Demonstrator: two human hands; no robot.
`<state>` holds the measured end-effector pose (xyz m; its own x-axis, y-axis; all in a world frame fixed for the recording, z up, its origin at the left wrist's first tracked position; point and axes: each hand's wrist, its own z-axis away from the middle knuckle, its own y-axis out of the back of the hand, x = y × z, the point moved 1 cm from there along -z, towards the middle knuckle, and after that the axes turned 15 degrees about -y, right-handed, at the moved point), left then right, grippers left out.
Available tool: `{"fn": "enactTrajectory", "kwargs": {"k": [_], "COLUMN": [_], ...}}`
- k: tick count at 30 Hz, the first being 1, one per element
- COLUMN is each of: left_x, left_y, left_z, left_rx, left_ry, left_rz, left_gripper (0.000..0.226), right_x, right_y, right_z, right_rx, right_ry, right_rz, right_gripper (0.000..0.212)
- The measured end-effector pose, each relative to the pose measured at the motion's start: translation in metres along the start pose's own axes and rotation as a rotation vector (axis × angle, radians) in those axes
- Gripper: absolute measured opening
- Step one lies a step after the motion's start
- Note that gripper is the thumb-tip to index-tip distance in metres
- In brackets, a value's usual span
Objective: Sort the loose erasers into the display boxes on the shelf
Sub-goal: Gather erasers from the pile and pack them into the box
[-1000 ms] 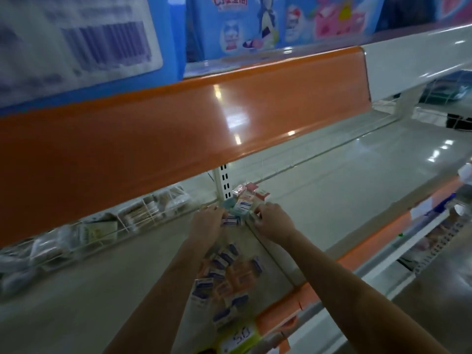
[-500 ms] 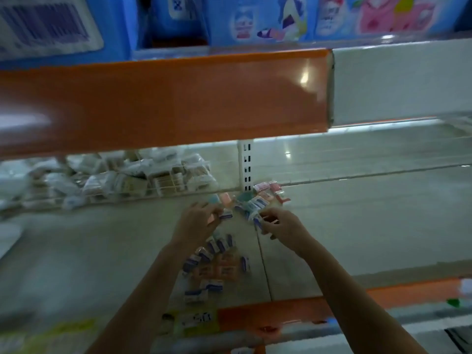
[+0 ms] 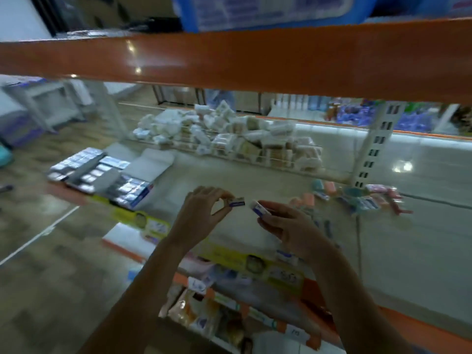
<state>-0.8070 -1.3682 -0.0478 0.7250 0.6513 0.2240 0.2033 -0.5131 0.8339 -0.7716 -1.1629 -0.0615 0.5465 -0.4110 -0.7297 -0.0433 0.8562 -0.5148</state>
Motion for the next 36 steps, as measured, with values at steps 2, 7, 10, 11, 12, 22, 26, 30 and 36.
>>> {"fn": "enactTrajectory", "kwargs": {"k": [2, 7, 10, 11, 12, 22, 26, 30, 36], "left_x": [-0.017, -0.073, -0.107, -0.117, -0.128, -0.225, -0.267, -0.302, -0.342], "left_y": [0.021, 0.073, 0.107, 0.117, 0.125, 0.150, 0.150, 0.154, 0.155], "left_z": [0.020, 0.074, 0.097, 0.103, 0.111, 0.154, 0.146, 0.132, 0.120], "left_rx": [0.006, -0.001, -0.053, -0.064, -0.066, 0.001, -0.015, 0.007, 0.061], "left_ry": [0.041, 0.052, 0.114, 0.120, 0.113, 0.171, 0.153, 0.139, 0.117], "left_rz": [-0.013, -0.052, -0.034, -0.022, -0.014, -0.043, -0.060, -0.070, -0.037], "left_gripper": [0.036, 0.029, 0.030, 0.029, 0.027, 0.023, 0.022, 0.018, 0.019], "right_x": [0.009, 0.039, 0.055, 0.060, 0.065, 0.079, 0.065, 0.056, 0.065], "right_y": [-0.030, -0.105, -0.148, -0.161, -0.174, -0.250, -0.263, -0.278, -0.298], "right_z": [-0.010, -0.039, -0.056, -0.063, -0.069, -0.141, -0.177, -0.213, -0.252], "right_rx": [-0.026, -0.024, 0.003, 0.008, 0.009, 0.251, 0.375, 0.437, 0.448], "right_ry": [-0.001, 0.053, 0.087, 0.097, 0.104, 0.256, 0.394, 0.452, 0.450], "right_rz": [0.044, 0.228, 0.307, 0.312, 0.291, 0.688, 0.988, 1.228, 1.482], "right_gripper": [0.032, 0.030, 0.025, 0.024, 0.024, 0.016, 0.016, 0.021, 0.025]}}
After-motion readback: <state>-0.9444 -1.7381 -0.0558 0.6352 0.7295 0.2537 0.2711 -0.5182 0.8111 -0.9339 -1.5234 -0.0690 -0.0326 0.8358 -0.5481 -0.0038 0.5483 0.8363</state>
